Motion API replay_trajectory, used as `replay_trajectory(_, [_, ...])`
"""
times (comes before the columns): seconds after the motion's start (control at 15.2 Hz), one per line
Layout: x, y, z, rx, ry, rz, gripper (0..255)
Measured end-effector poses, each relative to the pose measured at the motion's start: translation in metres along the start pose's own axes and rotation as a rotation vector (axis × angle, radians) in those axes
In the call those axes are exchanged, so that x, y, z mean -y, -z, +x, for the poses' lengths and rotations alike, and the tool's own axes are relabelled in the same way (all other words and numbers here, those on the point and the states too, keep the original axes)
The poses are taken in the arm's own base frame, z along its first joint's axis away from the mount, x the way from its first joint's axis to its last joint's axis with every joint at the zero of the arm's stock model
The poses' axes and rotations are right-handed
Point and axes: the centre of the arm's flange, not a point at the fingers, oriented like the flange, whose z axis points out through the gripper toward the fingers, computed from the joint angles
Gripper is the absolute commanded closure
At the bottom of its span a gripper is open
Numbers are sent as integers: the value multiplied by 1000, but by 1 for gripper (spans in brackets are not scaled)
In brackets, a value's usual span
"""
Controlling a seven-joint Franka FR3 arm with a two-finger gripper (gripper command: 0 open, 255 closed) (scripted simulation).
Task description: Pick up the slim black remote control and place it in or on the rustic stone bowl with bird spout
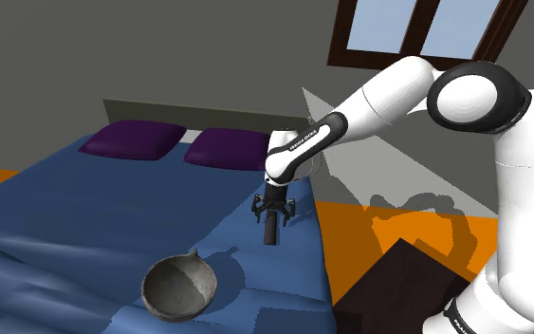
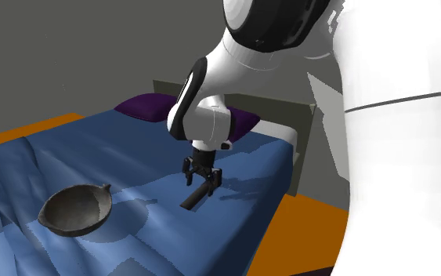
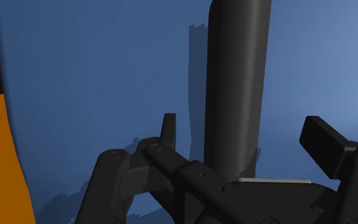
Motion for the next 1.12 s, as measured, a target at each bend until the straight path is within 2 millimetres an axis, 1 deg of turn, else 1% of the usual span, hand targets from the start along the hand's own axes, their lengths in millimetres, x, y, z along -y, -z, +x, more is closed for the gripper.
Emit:
replay_trajectory(0.2, [0,-8,0,0,0,0,0])
replay_trajectory(0.46, [0,-9,0,0,0,0,0])
replay_trajectory(0.53, [0,-10,0,0,0,0,255])
replay_trajectory(0.79, [-1,-4,1,-4,-4,2,255])
replay_trajectory(1.12, [-1,-3,2,-5,-3,3,255])
